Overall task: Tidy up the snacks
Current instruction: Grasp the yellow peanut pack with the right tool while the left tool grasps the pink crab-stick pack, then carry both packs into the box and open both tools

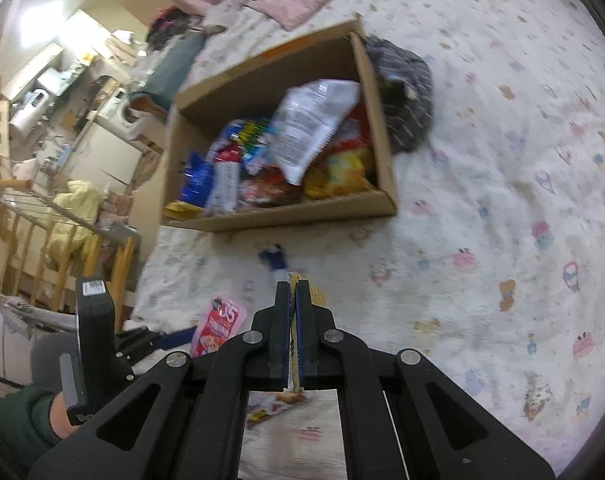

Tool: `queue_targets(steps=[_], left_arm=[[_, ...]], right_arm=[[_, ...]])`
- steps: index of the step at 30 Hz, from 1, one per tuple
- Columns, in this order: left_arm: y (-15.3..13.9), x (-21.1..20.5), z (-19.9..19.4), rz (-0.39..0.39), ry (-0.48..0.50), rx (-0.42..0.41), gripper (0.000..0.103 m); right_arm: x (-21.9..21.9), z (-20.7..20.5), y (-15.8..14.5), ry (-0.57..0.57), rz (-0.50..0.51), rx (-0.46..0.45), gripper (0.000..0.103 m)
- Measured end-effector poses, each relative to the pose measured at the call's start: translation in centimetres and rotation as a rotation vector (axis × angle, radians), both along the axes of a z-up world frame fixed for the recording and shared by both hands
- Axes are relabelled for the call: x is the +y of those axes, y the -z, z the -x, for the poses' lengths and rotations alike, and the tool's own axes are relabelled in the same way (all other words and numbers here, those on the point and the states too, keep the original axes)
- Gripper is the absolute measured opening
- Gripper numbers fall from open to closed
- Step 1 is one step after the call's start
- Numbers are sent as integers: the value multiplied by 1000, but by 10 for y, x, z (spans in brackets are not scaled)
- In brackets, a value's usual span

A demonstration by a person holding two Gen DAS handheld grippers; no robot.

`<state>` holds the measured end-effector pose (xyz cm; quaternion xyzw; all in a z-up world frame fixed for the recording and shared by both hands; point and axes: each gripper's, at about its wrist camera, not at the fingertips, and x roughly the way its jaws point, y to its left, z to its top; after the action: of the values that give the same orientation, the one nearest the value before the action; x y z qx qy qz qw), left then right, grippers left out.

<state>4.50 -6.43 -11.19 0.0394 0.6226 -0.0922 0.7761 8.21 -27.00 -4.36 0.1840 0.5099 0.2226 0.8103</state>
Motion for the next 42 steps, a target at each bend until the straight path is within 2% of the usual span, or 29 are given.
queue_targets(steps=[7, 12, 16, 23, 27, 31, 34, 37, 42], left_arm=[[-54, 34, -4, -4, -97, -152, 51], [-96, 58, -42, 1, -159, -263, 51], [-113, 59, -78, 6, -167, -310, 51], [-114, 47, -133, 1, -144, -348, 51], [-105, 35, -153, -31, -111, -385, 51], [-88, 32, -164, -9, -111, -377, 51], [-78, 28, -169, -23, -96, -373, 51], [-72, 23, -173, -39, -74, -371, 51], [-62, 28, -180, -29, -93, -341, 51]], right_arm=[[10, -4, -40, -22, -81, -100, 2], [16, -24, -67, -6, -118, -163, 2], [25, -45, -74, -10, -97, -178, 2], [41, -83, -57, -18, -60, -156, 2], [42, -96, -33, -15, -70, -127, 2], [40, -106, -9, 5, -43, -73, 2], [37, -112, 3, 13, -26, -46, 2], [35, -117, 11, 22, -26, -26, 2], [36, -120, 13, 22, -27, -13, 2]])
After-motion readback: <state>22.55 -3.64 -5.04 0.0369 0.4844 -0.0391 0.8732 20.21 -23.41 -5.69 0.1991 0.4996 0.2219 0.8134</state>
